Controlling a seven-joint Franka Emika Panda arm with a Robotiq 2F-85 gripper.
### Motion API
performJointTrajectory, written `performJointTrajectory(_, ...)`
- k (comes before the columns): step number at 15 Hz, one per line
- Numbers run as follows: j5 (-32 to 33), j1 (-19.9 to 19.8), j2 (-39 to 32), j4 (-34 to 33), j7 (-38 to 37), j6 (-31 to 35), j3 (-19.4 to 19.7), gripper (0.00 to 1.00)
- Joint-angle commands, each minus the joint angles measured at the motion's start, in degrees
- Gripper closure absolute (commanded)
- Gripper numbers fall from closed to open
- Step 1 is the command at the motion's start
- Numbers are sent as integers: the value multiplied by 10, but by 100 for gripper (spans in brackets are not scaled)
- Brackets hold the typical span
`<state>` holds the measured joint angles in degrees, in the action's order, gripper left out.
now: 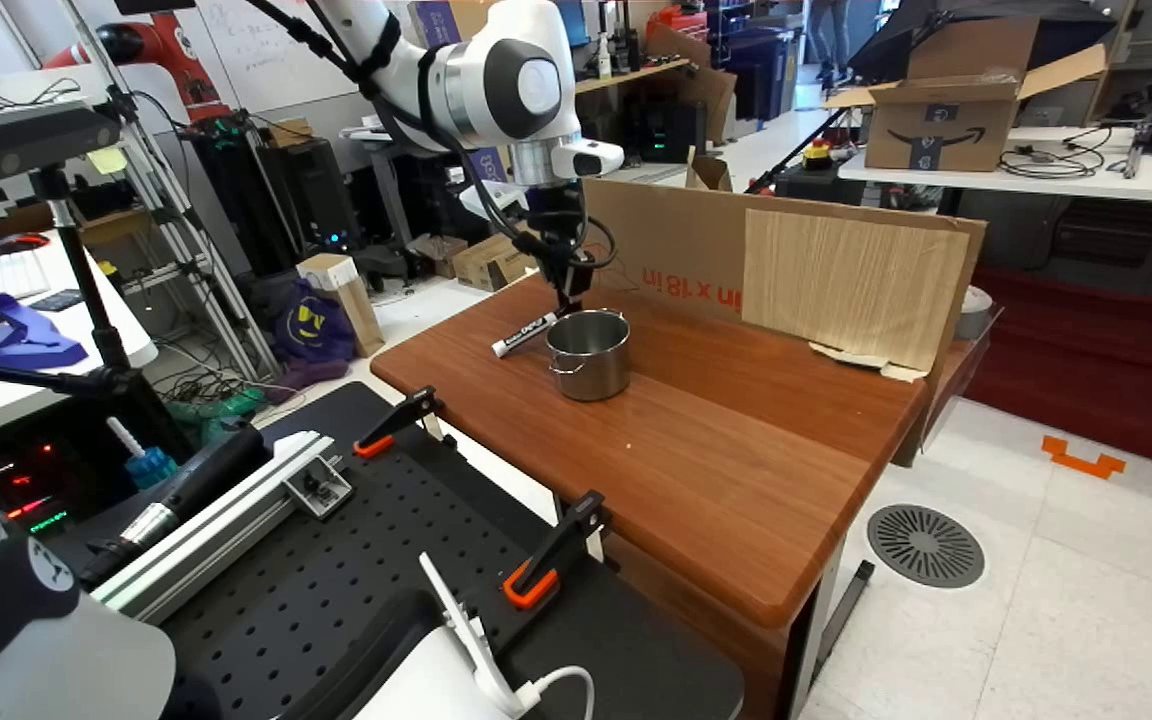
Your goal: Put the black marker on the table
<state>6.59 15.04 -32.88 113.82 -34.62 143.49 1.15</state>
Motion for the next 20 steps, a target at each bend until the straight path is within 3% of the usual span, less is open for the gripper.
performJointTrajectory(1,4,19,-25,-28,-16,-1,20,95)
performJointTrajectory(6,2,23,-41,-47,-19,-3,28,95)
performJointTrajectory(7,2,24,-44,-50,-20,-4,29,56)
performJointTrajectory(8,1,24,-45,-52,-22,-4,29,55)
performJointTrajectory(16,-11,16,-20,-30,-15,-3,18,1)
performJointTrajectory(20,-34,5,42,18,-5,-6,2,0)
